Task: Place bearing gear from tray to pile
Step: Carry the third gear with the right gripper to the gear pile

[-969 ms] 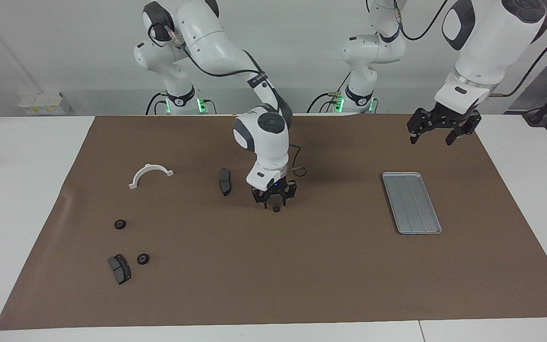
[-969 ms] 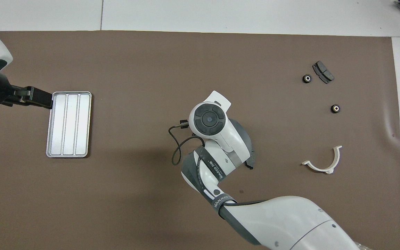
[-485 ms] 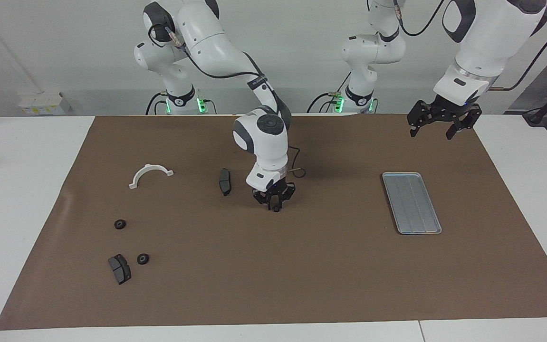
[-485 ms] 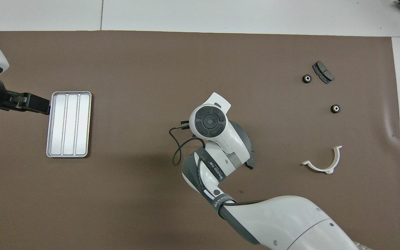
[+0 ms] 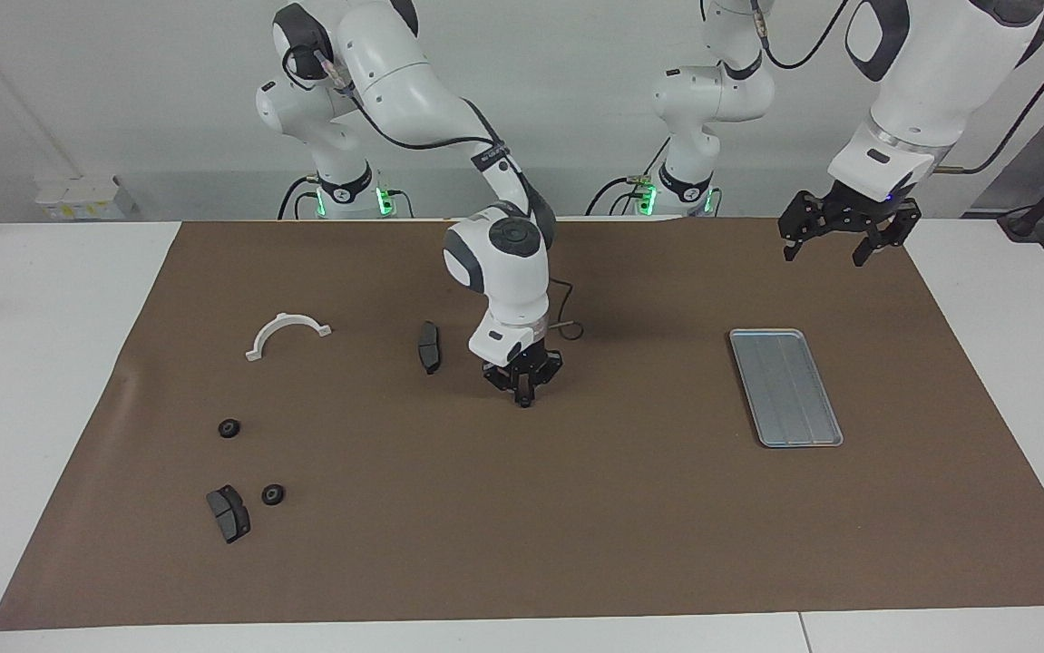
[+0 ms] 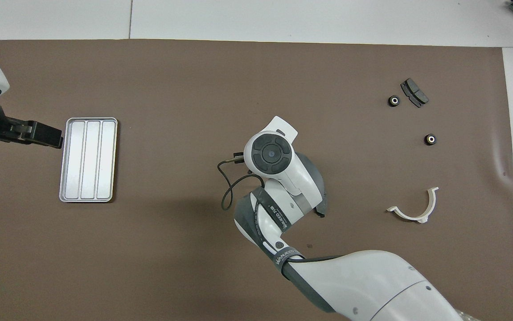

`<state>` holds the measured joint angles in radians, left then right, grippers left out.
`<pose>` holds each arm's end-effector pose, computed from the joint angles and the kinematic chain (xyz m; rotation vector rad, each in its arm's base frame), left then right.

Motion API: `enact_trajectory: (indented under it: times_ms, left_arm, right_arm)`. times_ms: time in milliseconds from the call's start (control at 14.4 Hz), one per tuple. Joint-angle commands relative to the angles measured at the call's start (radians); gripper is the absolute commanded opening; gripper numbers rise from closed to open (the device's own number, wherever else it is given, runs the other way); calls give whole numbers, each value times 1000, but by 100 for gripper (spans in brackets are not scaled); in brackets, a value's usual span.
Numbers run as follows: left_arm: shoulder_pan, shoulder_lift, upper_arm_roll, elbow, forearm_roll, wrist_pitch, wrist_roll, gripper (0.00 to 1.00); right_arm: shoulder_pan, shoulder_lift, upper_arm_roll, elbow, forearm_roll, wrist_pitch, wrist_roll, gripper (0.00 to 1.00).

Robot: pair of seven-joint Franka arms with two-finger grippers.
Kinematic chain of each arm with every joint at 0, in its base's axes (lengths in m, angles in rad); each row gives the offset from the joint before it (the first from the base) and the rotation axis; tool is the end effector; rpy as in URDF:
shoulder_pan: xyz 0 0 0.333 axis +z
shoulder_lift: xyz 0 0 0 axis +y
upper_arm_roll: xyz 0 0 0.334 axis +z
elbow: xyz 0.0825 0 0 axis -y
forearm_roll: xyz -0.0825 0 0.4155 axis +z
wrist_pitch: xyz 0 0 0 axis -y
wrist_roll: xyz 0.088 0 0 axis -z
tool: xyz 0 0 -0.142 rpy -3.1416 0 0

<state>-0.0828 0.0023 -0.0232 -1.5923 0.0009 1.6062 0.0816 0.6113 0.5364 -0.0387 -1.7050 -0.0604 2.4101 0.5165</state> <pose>0.5870 -0.0623 0.5984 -3.1270 0.2942 -0.0182 0.6124 0.3956 0.2595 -3.0920 -0.1621 -0.2750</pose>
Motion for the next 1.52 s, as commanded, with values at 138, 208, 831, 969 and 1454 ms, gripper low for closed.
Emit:
enact_trajectory:
  times_ms: [138,208,831,969,1454]
  left_arm:
    - [1,-38,8,-40,-15,0,10,100]
    - [1,-38,9,-40,-15,-2,12,100]
    - [8,-39,12,-40,-15,-2,13,100]
    - [8,-39,12,-40,-15,-2,13,100]
    - [8,-39,12,-40,-15,-2,13,100]
  right_arm:
    - [-169,-39,8,24,-1,-100,-178,1]
    - [-210,-47,8,24,-1,-127,-228,1]
    - [-531,-90,8,-68,1,-152,-527,8]
    - [-533,-111,8,-110,1,-152,-518,9]
    - [-535,-234,8,-144,2,-259,-518,100]
